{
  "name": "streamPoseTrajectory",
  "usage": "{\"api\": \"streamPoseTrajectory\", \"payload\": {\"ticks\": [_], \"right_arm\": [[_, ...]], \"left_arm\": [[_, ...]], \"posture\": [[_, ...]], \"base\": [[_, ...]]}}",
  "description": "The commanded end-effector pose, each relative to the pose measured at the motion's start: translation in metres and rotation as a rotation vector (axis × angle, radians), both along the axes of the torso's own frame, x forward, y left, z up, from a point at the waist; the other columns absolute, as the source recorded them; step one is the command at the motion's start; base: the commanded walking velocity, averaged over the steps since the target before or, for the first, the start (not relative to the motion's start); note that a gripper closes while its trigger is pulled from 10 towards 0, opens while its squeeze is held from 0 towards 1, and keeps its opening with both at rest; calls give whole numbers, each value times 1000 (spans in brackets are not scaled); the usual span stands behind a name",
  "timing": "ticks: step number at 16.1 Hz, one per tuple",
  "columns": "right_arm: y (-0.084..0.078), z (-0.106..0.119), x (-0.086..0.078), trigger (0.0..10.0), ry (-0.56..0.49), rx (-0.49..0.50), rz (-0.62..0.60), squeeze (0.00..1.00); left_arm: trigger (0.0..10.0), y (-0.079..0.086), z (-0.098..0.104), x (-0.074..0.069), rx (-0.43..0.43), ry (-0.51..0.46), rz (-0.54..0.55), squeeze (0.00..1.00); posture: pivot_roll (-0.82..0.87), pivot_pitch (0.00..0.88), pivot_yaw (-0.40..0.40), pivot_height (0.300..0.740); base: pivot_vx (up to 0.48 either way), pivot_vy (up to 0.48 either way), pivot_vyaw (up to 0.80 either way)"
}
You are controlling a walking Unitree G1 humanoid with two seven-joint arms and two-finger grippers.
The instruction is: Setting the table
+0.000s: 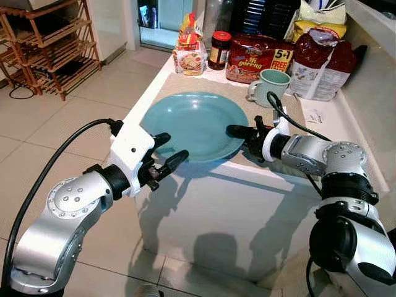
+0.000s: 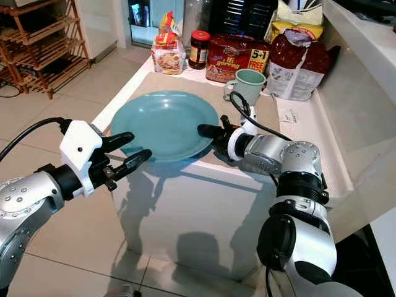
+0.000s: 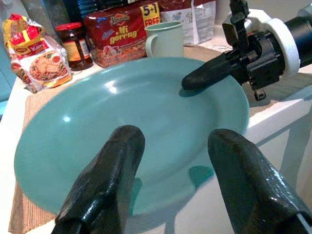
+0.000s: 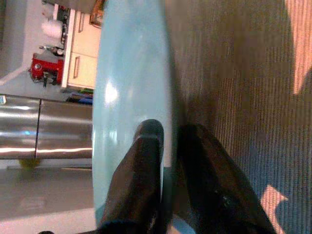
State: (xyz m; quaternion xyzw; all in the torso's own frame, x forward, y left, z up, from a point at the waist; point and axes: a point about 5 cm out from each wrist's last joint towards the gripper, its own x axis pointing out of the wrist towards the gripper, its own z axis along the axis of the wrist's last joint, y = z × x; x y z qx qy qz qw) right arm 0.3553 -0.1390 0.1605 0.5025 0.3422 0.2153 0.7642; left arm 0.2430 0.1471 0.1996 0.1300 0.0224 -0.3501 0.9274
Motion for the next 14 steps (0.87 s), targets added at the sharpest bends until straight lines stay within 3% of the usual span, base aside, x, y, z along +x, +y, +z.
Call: {"api": "streamPoseTrajectory", "payload": {"ticks": [1, 4, 6, 8, 9, 11, 12, 13, 14], "right_arm": [[-7, 8, 0, 0, -37, 20, -26, 0], [-9, 9, -2, 0, -57, 74, -55, 0], [-15, 19, -4, 0, -120, 171, -113, 0], [-18, 23, -9, 0, -149, 189, -126, 0], [-20, 26, -15, 0, -176, 164, -128, 0], [-41, 37, -36, 0, -304, -9, -219, 0], [-50, 44, -46, 0, -380, -76, -271, 0], [-70, 59, -73, 10000, -523, -193, -369, 0], [-71, 61, -78, 10000, -544, -206, -363, 0]], "left_arm": [[10000, -3, 4, 0, -3, -11, -23, 0], [10000, -2, 7, 2, -11, -30, -15, 0], [10000, 0, 19, 4, -115, -75, 30, 0], [10000, 5, 27, 5, -161, -111, 70, 0], [10000, 10, 33, 6, -196, -148, 121, 0], [10000, 33, 50, 6, -299, -229, 275, 0], [10000, 41, 53, 4, -303, -257, 326, 0], [10000, 58, 41, -1, -216, -236, 411, 0], [10000, 58, 37, -1, -195, -219, 413, 0]], "posture": [[141, 0, -83, 740], [140, 0, -81, 740], [138, 0, -87, 740], [137, 0, -88, 740], [136, 0, -90, 740], [136, 0, -97, 740], [134, 0, -100, 740], [124, 0, -97, 740], [117, 0, -92, 740]], "base": [[0, 0, 0], [0, 0, 0], [0, 0, 0], [0, 0, 0], [0, 0, 0], [0, 0, 0], [0, 0, 0], [0, 0, 0], [0, 0, 0]]}}
